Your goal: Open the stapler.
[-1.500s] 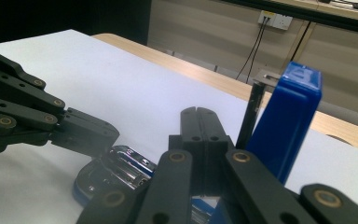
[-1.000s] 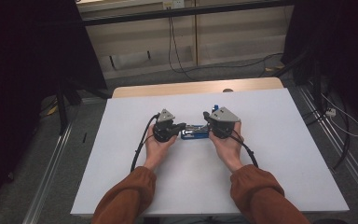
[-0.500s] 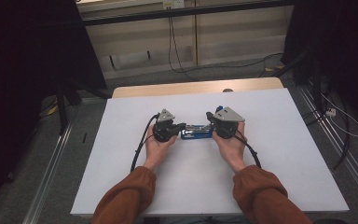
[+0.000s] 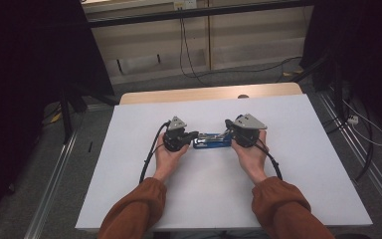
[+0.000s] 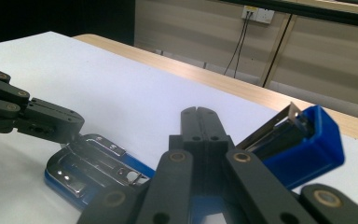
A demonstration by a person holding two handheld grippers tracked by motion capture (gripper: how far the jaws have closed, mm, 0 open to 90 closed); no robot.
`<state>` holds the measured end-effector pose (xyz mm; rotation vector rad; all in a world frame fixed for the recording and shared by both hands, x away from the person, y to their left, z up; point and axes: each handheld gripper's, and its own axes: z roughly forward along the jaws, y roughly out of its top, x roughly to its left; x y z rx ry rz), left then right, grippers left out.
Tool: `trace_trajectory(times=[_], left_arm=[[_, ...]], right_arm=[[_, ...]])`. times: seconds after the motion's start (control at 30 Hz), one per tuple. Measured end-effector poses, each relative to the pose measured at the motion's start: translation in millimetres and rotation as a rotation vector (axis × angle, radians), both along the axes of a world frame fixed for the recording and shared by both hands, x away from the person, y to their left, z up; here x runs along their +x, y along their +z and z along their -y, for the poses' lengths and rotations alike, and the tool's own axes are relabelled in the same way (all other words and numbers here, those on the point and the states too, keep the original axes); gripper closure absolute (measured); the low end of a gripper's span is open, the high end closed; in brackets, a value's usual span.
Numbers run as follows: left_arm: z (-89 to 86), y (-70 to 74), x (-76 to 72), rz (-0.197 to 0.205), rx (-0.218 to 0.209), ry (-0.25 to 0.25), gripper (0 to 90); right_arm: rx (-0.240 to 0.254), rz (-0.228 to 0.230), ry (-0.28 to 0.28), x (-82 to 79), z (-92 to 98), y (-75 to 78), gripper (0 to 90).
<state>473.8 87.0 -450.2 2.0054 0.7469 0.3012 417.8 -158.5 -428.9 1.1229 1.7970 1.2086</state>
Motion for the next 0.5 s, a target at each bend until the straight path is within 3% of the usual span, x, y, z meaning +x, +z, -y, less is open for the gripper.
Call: trace_trajectory(times=[0.5], left_arm=[[0.5, 0.2, -0.9, -0.001, 0.003, 0.007, 90.0]], right_arm=[[-0.011, 0.001, -0.002, -1.5, 6.8, 3.8, 90.0]])
